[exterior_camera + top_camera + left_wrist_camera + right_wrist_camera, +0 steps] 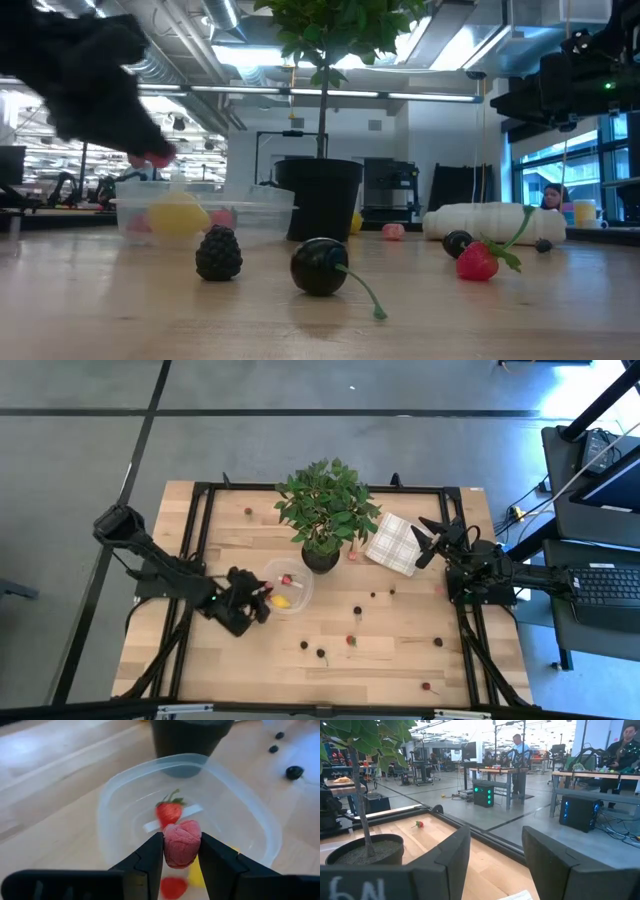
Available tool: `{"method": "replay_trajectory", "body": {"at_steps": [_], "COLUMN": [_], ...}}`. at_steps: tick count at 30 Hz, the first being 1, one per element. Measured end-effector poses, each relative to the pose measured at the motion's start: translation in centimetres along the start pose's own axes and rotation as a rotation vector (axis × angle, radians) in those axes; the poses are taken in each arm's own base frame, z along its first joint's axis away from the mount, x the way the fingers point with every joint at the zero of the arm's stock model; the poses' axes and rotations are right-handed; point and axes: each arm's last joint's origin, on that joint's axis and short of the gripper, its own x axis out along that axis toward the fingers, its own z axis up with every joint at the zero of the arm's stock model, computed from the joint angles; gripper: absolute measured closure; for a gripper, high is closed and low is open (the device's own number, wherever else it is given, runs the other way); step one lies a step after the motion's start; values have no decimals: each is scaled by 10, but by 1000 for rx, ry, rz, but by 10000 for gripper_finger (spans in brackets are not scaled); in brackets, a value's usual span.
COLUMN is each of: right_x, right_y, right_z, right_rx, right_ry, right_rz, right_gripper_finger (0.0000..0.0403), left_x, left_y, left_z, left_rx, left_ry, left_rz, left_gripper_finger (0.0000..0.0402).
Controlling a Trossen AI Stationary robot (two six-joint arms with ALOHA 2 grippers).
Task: Pick and placing Produce into tupperware
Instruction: Put the bottom left pink peach into the transparent bin
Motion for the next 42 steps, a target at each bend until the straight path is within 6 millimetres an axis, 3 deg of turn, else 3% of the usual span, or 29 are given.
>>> {"method": "replay_trajectory", "body": {"at_steps": [6, 20, 26, 32, 42], "right_x": [0, 0, 0, 0, 0], "right_y": [0, 0, 0, 0, 0], "right_z": [0, 0, 0, 0, 0], "right_rx": [0, -16, -27, -27, -27], "right_ry": [0, -1, -1, 0, 0], "right_rz": [0, 0, 0, 0, 0], "right_gripper_finger": [221, 221, 221, 221, 221], "left_x": [24, 58, 56, 46, 46], "left_y": [-3, 20, 17, 6, 10], "left_z": [21, 46, 64, 87, 91], "left_rx": [-17, -137, -86, -34, -86], "left_ry": [110, 342, 398, 401, 567], "left_rz": [-91, -134, -108, -114, -51], "left_gripper_finger": [289, 302, 334, 332, 333]}}
